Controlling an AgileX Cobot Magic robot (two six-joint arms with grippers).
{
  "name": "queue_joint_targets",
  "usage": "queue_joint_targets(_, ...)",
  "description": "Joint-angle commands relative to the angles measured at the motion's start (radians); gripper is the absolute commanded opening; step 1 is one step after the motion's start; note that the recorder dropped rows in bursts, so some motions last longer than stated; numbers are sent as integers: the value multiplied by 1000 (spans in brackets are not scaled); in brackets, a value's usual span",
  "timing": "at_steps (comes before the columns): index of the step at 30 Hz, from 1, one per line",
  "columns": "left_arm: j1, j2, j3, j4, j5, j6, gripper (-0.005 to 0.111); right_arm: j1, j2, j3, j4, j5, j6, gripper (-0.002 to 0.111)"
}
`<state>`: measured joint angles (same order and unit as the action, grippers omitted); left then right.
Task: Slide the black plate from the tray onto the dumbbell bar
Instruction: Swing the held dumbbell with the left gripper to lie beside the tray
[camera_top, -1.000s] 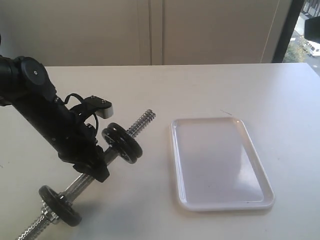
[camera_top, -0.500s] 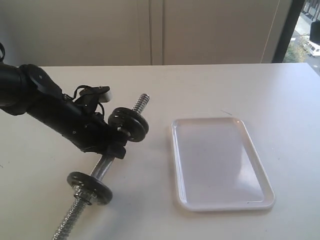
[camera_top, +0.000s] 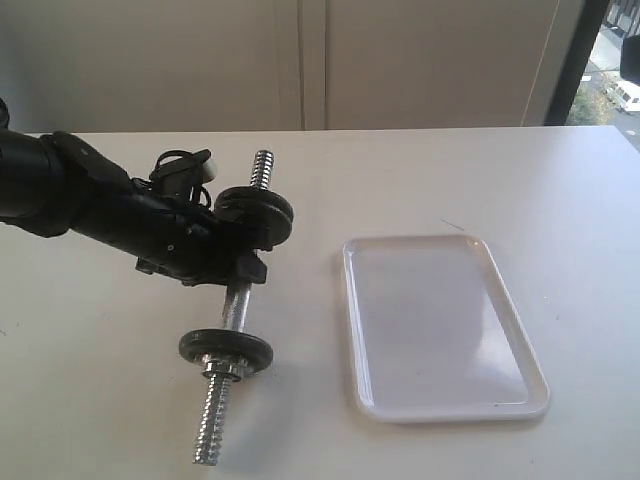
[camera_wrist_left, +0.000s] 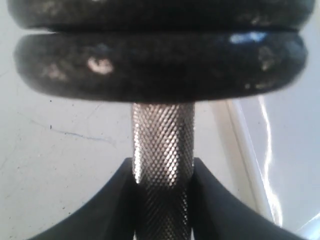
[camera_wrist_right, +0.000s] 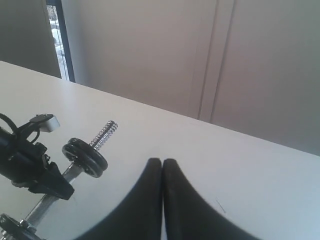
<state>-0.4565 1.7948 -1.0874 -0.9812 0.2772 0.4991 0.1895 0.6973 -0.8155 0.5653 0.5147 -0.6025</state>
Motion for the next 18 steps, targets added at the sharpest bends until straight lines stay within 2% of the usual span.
queue_joint_targets(1, -55, -48, -41, -190, -77, -7, 0, 2, -11, 2, -23, -16, 9, 0)
queue_joint_targets(7, -69, -9, -41, -278, -98, -10, 0, 2, -11, 2, -23, -18, 29, 0)
queue_joint_targets(18, -72, 3, -41, -313, -98, -15, 0, 2, -11, 2, -23, -20, 40, 0)
